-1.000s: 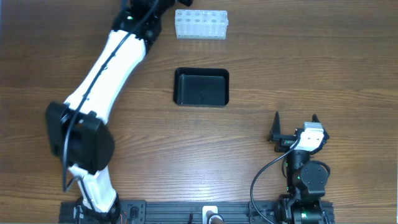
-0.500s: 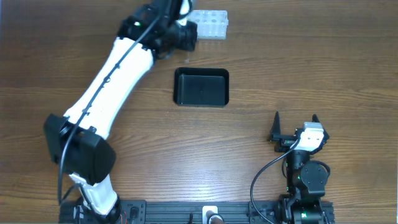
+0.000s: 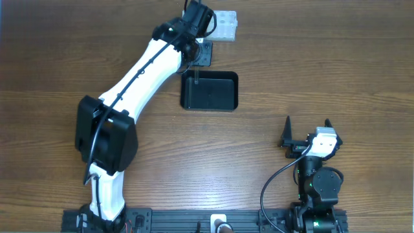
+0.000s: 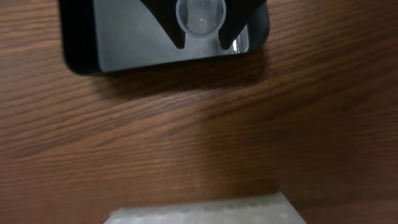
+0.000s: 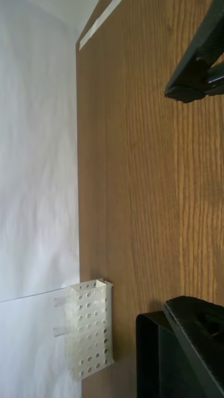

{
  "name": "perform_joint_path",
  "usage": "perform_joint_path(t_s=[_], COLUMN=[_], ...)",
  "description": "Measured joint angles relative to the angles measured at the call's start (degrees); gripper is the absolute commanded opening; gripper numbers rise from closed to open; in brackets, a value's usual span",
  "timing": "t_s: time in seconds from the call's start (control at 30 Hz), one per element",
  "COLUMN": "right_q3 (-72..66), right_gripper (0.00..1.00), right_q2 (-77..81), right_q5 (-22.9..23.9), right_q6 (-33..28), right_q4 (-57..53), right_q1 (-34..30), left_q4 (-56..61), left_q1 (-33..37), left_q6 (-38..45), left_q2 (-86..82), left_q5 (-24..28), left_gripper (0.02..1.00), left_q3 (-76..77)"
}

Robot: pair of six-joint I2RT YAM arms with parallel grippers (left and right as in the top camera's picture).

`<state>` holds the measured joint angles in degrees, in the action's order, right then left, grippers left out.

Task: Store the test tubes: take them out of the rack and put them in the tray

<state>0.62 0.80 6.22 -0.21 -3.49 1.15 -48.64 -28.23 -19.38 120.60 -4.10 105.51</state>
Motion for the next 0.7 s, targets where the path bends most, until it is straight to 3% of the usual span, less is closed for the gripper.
perform_joint_path(t_s=[0.7], right_q3=[0.0], right_gripper=[0.993], right_q2=[0.0], right_q5=[0.02], right_q6=[0.0], right_q4=[-0.02], right_q1=[0.0], left_q4=[-1.55], left_q1=[-0.37], left_q6=[-1.38], left_q2=[5.42], left_q5=[0.9], left_gripper=[0.121], left_q3=[0.0])
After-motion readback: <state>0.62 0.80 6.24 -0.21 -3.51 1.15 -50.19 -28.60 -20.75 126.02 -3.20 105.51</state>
